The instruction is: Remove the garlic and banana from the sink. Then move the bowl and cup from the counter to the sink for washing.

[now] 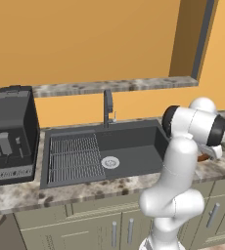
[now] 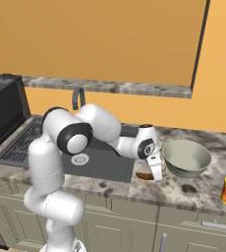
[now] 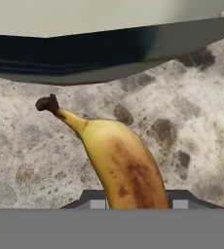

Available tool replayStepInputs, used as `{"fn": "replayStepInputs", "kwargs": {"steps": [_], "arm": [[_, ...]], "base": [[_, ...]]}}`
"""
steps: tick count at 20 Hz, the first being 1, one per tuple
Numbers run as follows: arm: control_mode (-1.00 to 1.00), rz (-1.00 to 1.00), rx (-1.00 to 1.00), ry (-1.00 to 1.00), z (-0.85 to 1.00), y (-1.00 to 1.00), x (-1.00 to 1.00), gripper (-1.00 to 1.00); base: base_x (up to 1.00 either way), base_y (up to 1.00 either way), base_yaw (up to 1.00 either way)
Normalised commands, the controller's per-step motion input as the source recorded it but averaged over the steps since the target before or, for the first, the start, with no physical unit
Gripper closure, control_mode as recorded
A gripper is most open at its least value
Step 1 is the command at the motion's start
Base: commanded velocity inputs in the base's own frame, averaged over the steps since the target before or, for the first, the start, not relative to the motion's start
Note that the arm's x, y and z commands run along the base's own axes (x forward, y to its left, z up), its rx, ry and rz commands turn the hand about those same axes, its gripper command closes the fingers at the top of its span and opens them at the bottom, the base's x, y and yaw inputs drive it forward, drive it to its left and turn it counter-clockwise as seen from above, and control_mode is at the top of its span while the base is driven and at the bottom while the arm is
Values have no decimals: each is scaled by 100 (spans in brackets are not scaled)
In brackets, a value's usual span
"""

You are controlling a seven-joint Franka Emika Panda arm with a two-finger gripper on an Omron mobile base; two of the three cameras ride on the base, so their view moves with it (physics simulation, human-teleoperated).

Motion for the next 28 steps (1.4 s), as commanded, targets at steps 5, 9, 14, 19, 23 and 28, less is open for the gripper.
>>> {"fn": "replayStepInputs", "kwargs": {"steps": [5, 9, 14, 19, 23, 28], "arm": [[-100, -4, 0, 0, -17, -19, 1, 100], [-100, -3, 0, 0, -19, -20, 0, 100], [-100, -4, 0, -1, -20, -18, 0, 100], [-100, -4, 0, 0, -19, -24, 0, 100], [-100, -5, 0, 0, -18, -21, 1, 100], [-100, -4, 0, 0, -18, -16, 0, -100]], "base": [[0, 0, 0], [0, 0, 0], [0, 0, 0], [0, 0, 0], [0, 0, 0], [0, 0, 0]]}}
